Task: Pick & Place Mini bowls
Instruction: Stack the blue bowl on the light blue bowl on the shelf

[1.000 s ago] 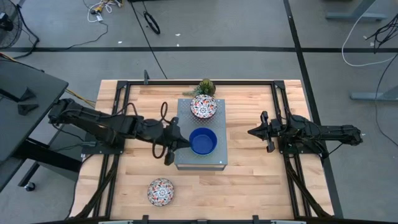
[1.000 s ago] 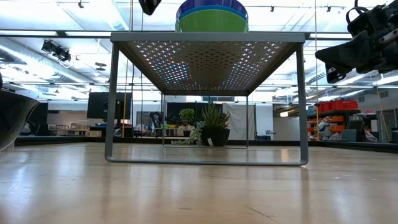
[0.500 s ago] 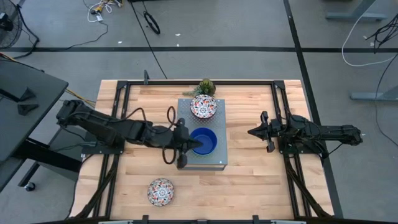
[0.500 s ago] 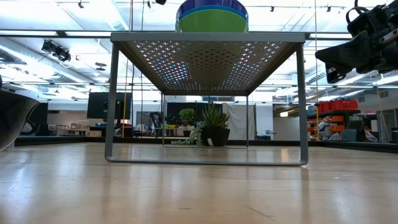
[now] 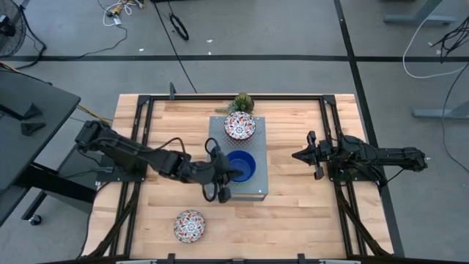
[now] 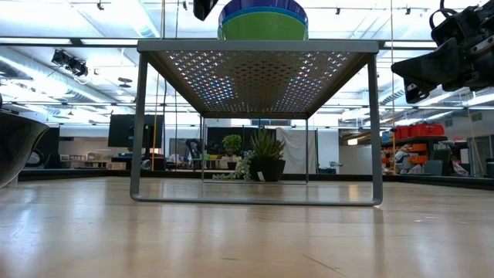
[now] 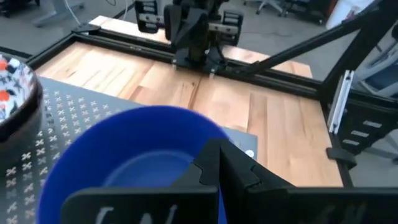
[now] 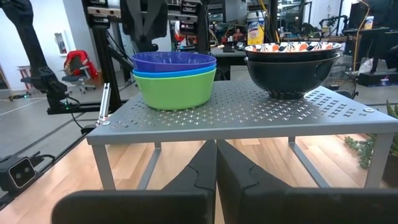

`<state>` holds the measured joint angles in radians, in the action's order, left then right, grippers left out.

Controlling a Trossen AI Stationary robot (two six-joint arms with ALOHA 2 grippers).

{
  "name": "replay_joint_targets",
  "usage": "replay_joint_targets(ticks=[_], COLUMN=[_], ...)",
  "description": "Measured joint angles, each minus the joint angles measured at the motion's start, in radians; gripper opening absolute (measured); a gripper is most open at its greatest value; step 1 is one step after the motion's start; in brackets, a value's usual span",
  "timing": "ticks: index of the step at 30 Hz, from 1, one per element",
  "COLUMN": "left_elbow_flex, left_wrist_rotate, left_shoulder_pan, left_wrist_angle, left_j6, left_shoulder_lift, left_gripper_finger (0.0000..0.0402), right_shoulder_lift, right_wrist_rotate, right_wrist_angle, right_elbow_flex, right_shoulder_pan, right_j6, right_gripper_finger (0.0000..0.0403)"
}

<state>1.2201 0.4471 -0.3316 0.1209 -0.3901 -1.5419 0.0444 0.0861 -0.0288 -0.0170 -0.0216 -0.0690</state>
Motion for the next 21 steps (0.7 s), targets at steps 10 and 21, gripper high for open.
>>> replay_joint_targets(ticks=[10,21], left_elbow_flex=[0.000,0.000], left_wrist_rotate=[0.024,0.033], left_shoulder_pan=[-0.022,-0.019], left_wrist_angle=[0.101,0.118], left_j6=[-0.020,-0.002], left_shoulder_lift=[-0.009,-0.005], left_gripper_finger=[0.0000,0.0000], right_shoulder_lift=[0.000,0.000], right_wrist_rotate=[0.000,0.000], right_wrist_angle=[0.000,0.000], right_elbow_flex=[0.000,0.000], right_shoulder_pan=[0.000,0.000], right_j6=[0.000,0.000], right_gripper_finger=[0.0011,0.0011])
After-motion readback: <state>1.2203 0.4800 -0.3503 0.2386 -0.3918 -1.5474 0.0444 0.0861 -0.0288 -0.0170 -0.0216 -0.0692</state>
